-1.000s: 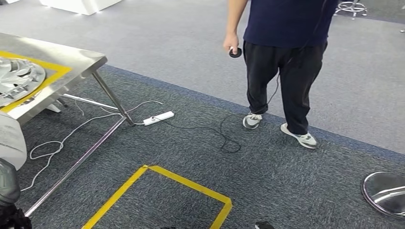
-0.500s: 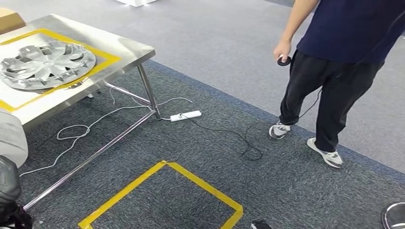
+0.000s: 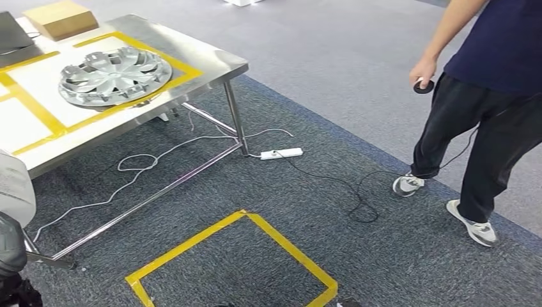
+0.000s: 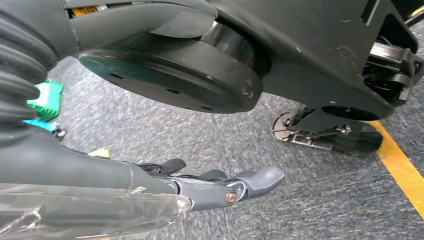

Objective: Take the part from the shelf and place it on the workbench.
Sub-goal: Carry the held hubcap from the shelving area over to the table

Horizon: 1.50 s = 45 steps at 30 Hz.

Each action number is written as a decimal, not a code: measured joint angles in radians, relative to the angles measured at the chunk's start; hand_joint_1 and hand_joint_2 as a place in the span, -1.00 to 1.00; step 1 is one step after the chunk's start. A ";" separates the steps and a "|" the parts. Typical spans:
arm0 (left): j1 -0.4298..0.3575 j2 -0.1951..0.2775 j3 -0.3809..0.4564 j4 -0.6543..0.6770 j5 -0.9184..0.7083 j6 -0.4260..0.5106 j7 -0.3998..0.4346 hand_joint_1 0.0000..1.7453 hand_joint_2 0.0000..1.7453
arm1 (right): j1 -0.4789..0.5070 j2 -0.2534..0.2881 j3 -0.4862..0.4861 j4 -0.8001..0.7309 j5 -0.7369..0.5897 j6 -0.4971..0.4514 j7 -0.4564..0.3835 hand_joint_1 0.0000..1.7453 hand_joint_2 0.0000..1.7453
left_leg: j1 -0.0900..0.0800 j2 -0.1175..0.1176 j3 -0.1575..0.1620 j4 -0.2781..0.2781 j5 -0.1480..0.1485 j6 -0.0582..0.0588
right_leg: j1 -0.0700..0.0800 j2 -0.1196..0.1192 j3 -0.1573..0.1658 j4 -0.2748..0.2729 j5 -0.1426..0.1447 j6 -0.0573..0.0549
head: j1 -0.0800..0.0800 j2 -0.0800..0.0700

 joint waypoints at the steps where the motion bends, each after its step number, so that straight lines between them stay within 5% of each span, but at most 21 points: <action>1: 0.000 0.000 0.000 0.000 0.000 0.000 0.000 1.00 1.00 | 0.000 0.000 0.000 0.000 0.000 0.000 0.000 -1.00 1.00 | 0.000 0.004 0.022 -0.040 0.028 0.001 | 0.000 -0.012 0.002 0.000 -0.001 0.000 | 0.000 0.000; 4: -0.003 0.000 0.000 0.000 0.000 0.000 0.000 1.00 1.00 | 0.000 0.000 0.000 0.000 0.000 0.000 0.000 -1.00 1.00 | -0.008 0.059 0.130 -0.236 0.101 0.011 | 0.006 -0.040 0.006 0.001 -0.009 0.010 | 0.000 0.000; 6: -0.004 0.000 0.000 0.000 -0.001 0.000 0.000 1.00 1.00 | 0.000 0.000 0.000 0.000 0.000 0.000 0.001 -1.00 1.00 | -0.014 0.074 0.150 -0.281 0.100 0.021 | 0.013 -0.057 0.010 0.000 -0.015 0.020 | 0.001 0.000; 8: -0.002 0.000 0.001 0.000 -0.002 0.000 0.000 1.00 1.00 | -0.001 -0.001 0.000 0.000 0.000 0.001 0.002 -1.00 1.00 | -0.012 0.051 0.148 -0.283 0.103 0.033 | 0.012 -0.067 0.018 -0.002 -0.019 0.030 | 0.003 0.000; 9: -0.001 0.000 0.001 0.000 -0.002 0.000 0.000 1.00 1.00 | -0.001 -0.001 0.000 0.000 0.000 0.001 0.003 -1.00 1.00 | -0.009 0.041 0.149 -0.285 0.105 0.039 | 0.010 -0.051 0.015 0.011 -0.029 0.036 | 0.004 0.000; 13: -0.002 0.000 0.001 0.001 -0.003 0.000 0.001 1.00 1.00 | -0.005 -0.001 0.000 0.000 -0.003 0.004 0.003 -1.00 1.00 | -0.002 0.002 0.148 -0.288 0.110 0.053 | 0.005 0.032 -0.096 0.243 -0.141 0.051 | 0.013 0.000; 15: -0.002 0.000 0.001 0.001 -0.003 0.000 0.001 1.00 1.00 | -0.010 -0.001 0.000 0.000 -0.004 0.006 0.003 -1.00 1.00 | -0.002 -0.022 0.149 -0.287 0.110 0.054 | 0.004 0.036 -0.123 0.295 -0.139 0.051 | 0.013 0.000; 18: -0.002 0.000 0.000 0.001 -0.003 0.000 0.001 1.00 1.00 | -0.008 -0.001 0.000 0.000 -0.003 0.006 0.006 -1.00 1.00 | 0.000 -0.063 0.152 -0.286 0.111 0.049 | -0.001 0.069 -0.050 0.125 -0.037 0.048 | 0.014 0.000; 21: -0.003 0.000 0.000 0.001 -0.003 0.000 0.002 1.00 1.00 | -0.003 -0.001 0.000 0.001 -0.002 0.006 0.008 -1.00 1.00 | 0.001 -0.096 0.139 -0.281 0.117 0.031 | -0.007 0.123 -0.001 0.006 -0.010 0.041 | 0.012 0.000; 23: -0.001 0.000 0.000 0.001 -0.003 0.000 0.002 1.00 1.00 | -0.004 0.000 0.000 0.001 -0.002 0.007 0.009 -1.00 1.00 | 0.006 -0.110 0.130 -0.283 0.124 0.017 | -0.005 0.106 0.002 0.003 -0.008 0.028 | 0.012 0.000; 25: -0.002 0.000 -0.001 0.001 -0.004 0.000 0.002 1.00 1.00 | -0.004 0.002 0.000 0.001 -0.002 0.008 0.009 -1.00 1.00 | 0.004 -0.074 0.114 -0.257 0.106 0.006 | -0.007 0.083 0.003 -0.002 -0.002 0.014 | 0.008 0.000; 27: -0.005 0.000 -0.001 0.001 -0.005 0.001 0.002 1.00 1.00 | -0.001 0.003 0.000 0.002 -0.002 0.009 0.009 -1.00 1.00 | 0.002 -0.018 0.062 -0.149 0.046 -0.003 | -0.006 0.055 0.004 -0.006 0.000 0.005 | 0.001 0.000; 29: -0.006 0.000 -0.002 0.002 -0.005 0.003 0.002 1.00 1.00 | 0.002 0.002 0.000 0.002 -0.002 0.009 0.009 -1.00 1.00 | 0.004 -0.002 0.001 -0.020 -0.007 -0.009 | -0.004 0.025 0.003 -0.006 -0.001 0.002 | -0.001 0.000; 30: -0.006 0.000 -0.002 0.003 -0.005 0.004 0.002 1.00 1.00 | 0.001 0.002 0.000 0.002 -0.002 0.010 0.009 -1.00 1.00 | 0.004 -0.001 -0.010 0.005 -0.007 -0.010 | -0.004 0.012 0.004 -0.006 -0.002 0.002 | -0.001 0.000; 32: -0.006 0.000 -0.002 0.005 -0.005 0.005 0.002 1.00 1.00 | 0.000 0.001 0.000 0.002 -0.002 0.009 0.009 -1.00 1.00 | 0.004 0.008 0.030 -0.065 0.043 -0.008 | -0.004 -0.013 0.007 -0.006 -0.005 0.005 | -0.001 0.000; 34: -0.007 0.000 -0.003 0.005 -0.005 0.006 0.002 1.00 1.00 | 0.000 0.001 0.000 0.002 -0.002 0.009 0.009 -1.00 1.00 | 0.000 0.049 0.109 -0.205 0.096 -0.002 | 0.000 -0.034 0.013 -0.004 -0.012 0.013 | -0.002 0.000; 36: -0.007 0.000 -0.003 0.005 -0.005 0.007 0.002 1.00 1.00 | 0.000 0.000 0.000 0.002 -0.001 0.009 0.010 -1.00 1.00 | -0.005 0.073 0.146 -0.275 0.106 0.011 | 0.007 -0.050 0.015 -0.004 -0.019 0.022 | 0.001 0.000; 38: -0.006 0.000 -0.003 0.006 -0.005 0.008 0.003 1.00 1.00 | -0.001 -0.001 0.000 0.002 0.000 0.008 0.011 -1.00 1.00 | -0.006 0.053 0.147 -0.280 0.104 0.026 | 0.009 -0.068 0.022 -0.009 -0.024 0.031 | 0.003 0.000; 41: -0.006 0.000 -0.004 0.006 -0.004 0.010 0.004 1.00 1.00 | -0.002 -0.002 0.000 0.002 0.001 0.008 0.011 -1.00 1.00 | 0.001 0.024 0.149 -0.285 0.107 0.044 | 0.004 -0.021 0.002 0.056 -0.070 0.047 | 0.008 0.000; 43: -0.007 0.000 -0.005 0.006 -0.004 0.010 0.005 1.00 1.00 | -0.004 -0.002 0.000 0.002 0.000 0.008 0.009 -1.00 1.00 | 0.002 0.009 0.148 -0.285 0.108 0.052 | 0.002 0.026 -0.066 0.195 -0.135 0.053 | 0.014 0.000; 45: -0.007 0.000 -0.005 0.008 -0.003 0.010 0.006 1.00 1.00 | -0.009 -0.003 0.000 0.002 -0.002 0.008 0.006 -1.00 1.00 | 0.002 -0.005 0.149 -0.284 0.107 0.054 | 0.003 0.036 -0.116 0.291 -0.158 0.055 | 0.015 0.000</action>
